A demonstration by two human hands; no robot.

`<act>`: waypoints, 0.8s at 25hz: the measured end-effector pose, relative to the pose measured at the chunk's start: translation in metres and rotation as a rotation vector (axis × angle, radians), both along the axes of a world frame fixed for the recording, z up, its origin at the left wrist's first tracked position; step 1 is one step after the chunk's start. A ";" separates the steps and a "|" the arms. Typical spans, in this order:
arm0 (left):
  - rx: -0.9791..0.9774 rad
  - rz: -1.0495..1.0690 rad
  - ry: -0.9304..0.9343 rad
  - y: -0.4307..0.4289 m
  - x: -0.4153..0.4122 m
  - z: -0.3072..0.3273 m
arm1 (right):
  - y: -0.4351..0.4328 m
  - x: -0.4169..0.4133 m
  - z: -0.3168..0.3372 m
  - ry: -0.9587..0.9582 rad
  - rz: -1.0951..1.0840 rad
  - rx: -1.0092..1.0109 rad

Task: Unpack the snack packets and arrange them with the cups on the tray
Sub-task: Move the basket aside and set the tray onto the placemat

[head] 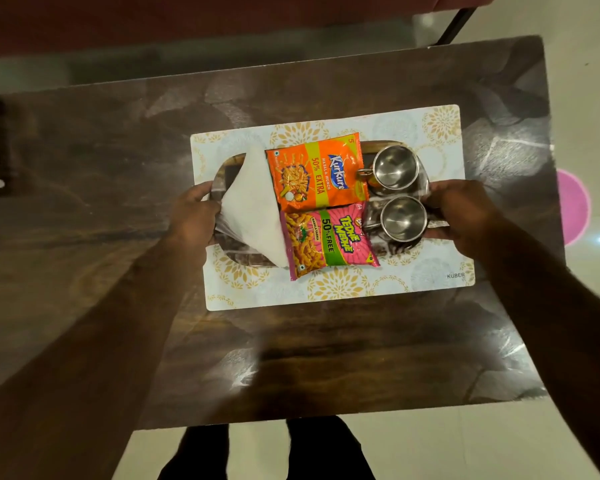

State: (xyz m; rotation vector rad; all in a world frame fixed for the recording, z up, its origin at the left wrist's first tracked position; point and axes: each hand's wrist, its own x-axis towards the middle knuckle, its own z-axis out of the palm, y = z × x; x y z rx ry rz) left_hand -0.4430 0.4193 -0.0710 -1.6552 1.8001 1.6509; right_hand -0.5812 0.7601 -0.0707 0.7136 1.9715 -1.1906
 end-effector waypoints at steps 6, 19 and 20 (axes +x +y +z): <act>-0.093 -0.037 0.016 0.003 -0.006 0.001 | 0.001 -0.003 0.002 0.024 0.071 0.024; -0.107 -0.148 0.049 0.003 -0.001 -0.003 | 0.001 0.007 -0.006 0.114 0.015 0.069; -0.111 -0.153 0.055 0.003 -0.001 -0.005 | 0.001 0.008 -0.006 0.127 0.001 0.071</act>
